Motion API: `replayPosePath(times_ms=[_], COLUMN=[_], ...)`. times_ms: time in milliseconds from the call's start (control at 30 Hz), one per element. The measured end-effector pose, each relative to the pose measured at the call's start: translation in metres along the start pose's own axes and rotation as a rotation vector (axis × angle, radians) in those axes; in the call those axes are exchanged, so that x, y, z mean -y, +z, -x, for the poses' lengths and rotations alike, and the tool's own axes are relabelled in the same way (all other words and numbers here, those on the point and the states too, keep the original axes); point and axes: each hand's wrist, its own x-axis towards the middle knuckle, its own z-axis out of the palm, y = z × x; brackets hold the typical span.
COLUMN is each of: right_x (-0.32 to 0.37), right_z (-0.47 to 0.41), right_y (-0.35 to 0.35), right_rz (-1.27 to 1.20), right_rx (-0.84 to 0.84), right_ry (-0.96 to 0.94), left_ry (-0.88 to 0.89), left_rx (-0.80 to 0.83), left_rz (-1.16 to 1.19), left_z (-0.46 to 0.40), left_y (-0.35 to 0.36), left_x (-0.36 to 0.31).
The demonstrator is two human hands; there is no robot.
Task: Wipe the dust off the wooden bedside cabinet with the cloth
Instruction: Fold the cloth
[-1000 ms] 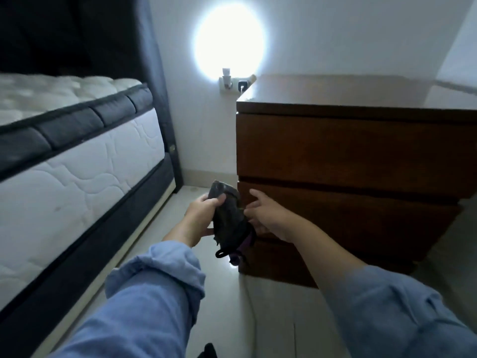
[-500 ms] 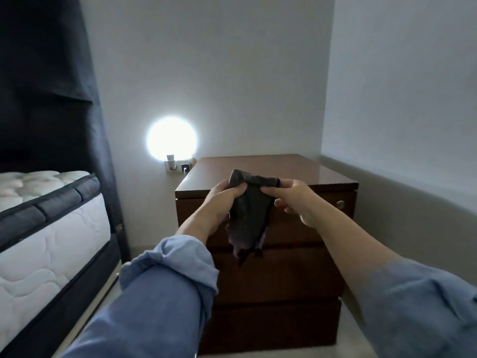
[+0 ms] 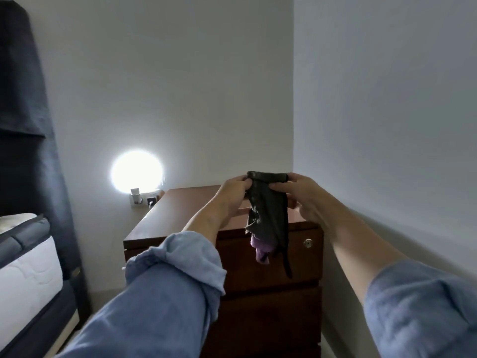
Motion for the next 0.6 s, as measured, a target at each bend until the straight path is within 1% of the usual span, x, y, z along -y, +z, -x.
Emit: replayPosePath(times_ms=[100,200,233,300,367,467,600], right_x=[0.007,0.016,0.017,0.020,0.019,0.014,-0.010], right_z=[-0.020,-0.041,-0.048,-0.060,-0.074,-0.096,-0.133], right_y=[-0.017,-0.030,-0.034,-0.041,-0.049,-0.060,-0.069], right_rz=[0.149,0.164,0.167,0.206,0.215,0.211,0.281], right_rx=[-0.035,-0.027,-0.033,-0.068,-0.122,-0.189,-0.239], right_ry=[-0.039,-0.102,-0.109,-0.099,-0.069,-0.024,0.013], left_ry=[0.030,0.048,0.065,0.109,0.128,0.094,0.053], left_rx=[-0.024,0.003,0.012,0.001,-0.023,-0.052,-0.105], left_rz=[-0.064,-0.074,-0.119,-0.216,-0.194,-0.123,-0.186], left_z=[-0.023,-0.047,-0.056,-0.072,-0.090,-0.119,-0.163], left_y=[0.006,0.014,0.017,0.024,0.034,0.049,0.062], left_x=[-0.008,-0.009,-0.008,-0.004,-0.002,0.002,0.025])
